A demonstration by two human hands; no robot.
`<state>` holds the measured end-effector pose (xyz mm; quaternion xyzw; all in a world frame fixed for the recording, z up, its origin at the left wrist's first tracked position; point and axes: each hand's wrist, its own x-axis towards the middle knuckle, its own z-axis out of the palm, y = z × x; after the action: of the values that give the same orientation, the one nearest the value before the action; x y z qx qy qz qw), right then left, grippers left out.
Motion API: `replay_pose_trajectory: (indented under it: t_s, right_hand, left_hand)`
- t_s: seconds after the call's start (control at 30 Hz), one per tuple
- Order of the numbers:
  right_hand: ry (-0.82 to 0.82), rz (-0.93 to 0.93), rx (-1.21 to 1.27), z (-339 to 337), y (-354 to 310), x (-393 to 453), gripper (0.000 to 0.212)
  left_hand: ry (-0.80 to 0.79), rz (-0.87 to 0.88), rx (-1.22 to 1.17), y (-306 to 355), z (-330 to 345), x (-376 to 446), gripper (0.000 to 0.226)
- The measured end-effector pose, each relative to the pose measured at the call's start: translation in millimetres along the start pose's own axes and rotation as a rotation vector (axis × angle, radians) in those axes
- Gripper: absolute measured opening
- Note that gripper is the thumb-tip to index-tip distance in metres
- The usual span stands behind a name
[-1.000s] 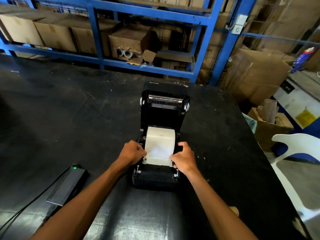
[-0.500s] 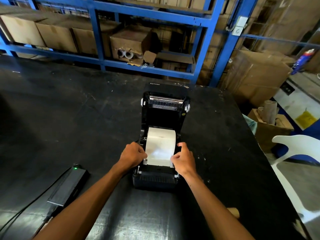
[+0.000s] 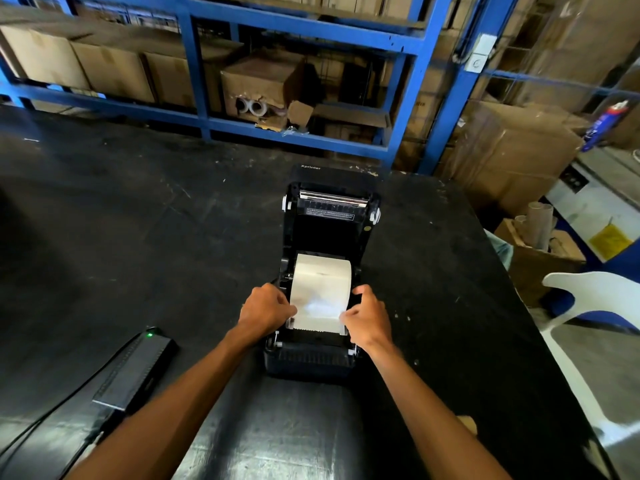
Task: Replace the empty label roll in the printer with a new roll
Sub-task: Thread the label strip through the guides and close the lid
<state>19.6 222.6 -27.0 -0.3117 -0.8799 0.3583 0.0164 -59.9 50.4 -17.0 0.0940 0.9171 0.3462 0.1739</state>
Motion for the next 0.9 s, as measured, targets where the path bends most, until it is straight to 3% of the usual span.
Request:
replay_pose_trajectory:
  t_s: [0.23,0.53,0.7,0.9]
  right_hand:
    - [-0.01,0.016,0.074,-4,-2,-1,0.054]
    - [-0.136,-0.029,0.133,-12,4,2,0.053]
    - [-0.129,0.012,0.236,-13,4,3,0.06]
    - [-0.181,-0.026,0.199,-16,6,1,0.064]
  left_hand:
    - [-0.011,-0.053,0.051,8,-2,1,0.04]
    - [-0.065,0.005,-0.05,-4,-3,7,0.012]
    - [-0.071,0.011,-0.009,-5,-3,9,0.023]
    - [-0.036,0.003,-0.097,-9,-4,10,0.013]
